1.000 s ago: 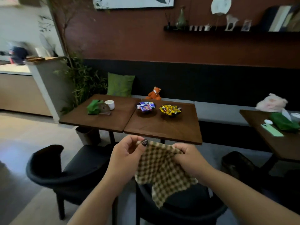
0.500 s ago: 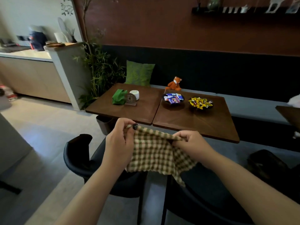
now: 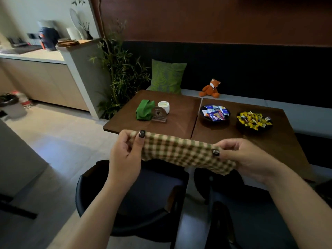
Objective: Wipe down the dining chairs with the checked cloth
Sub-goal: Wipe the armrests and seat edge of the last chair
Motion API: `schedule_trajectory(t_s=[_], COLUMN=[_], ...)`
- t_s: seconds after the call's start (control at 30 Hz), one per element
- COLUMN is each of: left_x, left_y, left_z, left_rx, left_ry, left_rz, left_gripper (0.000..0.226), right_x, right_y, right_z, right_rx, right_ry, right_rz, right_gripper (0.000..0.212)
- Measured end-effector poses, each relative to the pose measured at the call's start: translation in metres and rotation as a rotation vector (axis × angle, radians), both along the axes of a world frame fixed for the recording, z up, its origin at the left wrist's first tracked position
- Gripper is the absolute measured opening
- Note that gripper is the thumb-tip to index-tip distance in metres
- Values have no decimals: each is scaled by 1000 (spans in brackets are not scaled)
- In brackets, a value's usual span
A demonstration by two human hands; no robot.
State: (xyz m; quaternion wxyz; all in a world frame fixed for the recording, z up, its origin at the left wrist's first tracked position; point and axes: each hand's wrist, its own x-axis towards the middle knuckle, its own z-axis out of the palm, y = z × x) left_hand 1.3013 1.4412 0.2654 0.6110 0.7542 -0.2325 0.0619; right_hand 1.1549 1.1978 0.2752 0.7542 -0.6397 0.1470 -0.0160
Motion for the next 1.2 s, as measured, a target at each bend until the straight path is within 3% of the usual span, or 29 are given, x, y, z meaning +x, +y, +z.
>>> schedule_trajectory(t_s=[0.03, 0.13, 0.2, 0.27, 0.33, 0.4, 0.5, 0.57, 0.67, 0.73, 0.83, 1.03, 1.2], left_x=[4, 19, 33, 45, 54, 63, 77, 94, 131, 152, 169, 180, 177], left_y=[-3, -19, -29, -35, -40, -44, -41, -31, -10, 4, 23, 51, 55], left_z=[5, 10, 7, 4, 4, 3, -4, -8, -18, -26, -36, -37, -37], left_rx=[-10, 13, 13, 0, -32, -86, -115, -77, 28, 103, 181, 197, 63], left_ry=[-36, -70, -50, -61, -72, -58, 35, 6, -53, -14, 59, 218, 509], left_rz=[38, 122, 121, 91, 49, 6, -69, -124, -187, -206, -204, -357, -562], left_gripper=[19, 18, 19, 20, 18, 18, 21, 20, 20, 19, 18, 20, 33], right_x=[4, 26, 40, 47, 52, 59, 78, 86, 90, 101, 126, 177, 208], right_y=[2, 14, 19, 23, 29, 48, 83, 98, 106, 115, 134, 210, 250], right_z=[7, 10, 4, -4, -16, -33, -57, -65, -63, -59, -58, -27, -10], right_rx=[66, 146, 182, 380, 593, 691, 679, 359, -636, -883, -1015, -892, -250], right_ry=[-46, -74, -72, -131, -224, -232, -74, 1, 95, 118, 288, 308, 122], right_rz=[8, -137, -285, -384, -424, -476, -659, -862, -1037, -993, -950, -990, -678], right_gripper=[41, 9, 20, 29, 52, 63, 28, 17, 13, 18, 26, 31, 23])
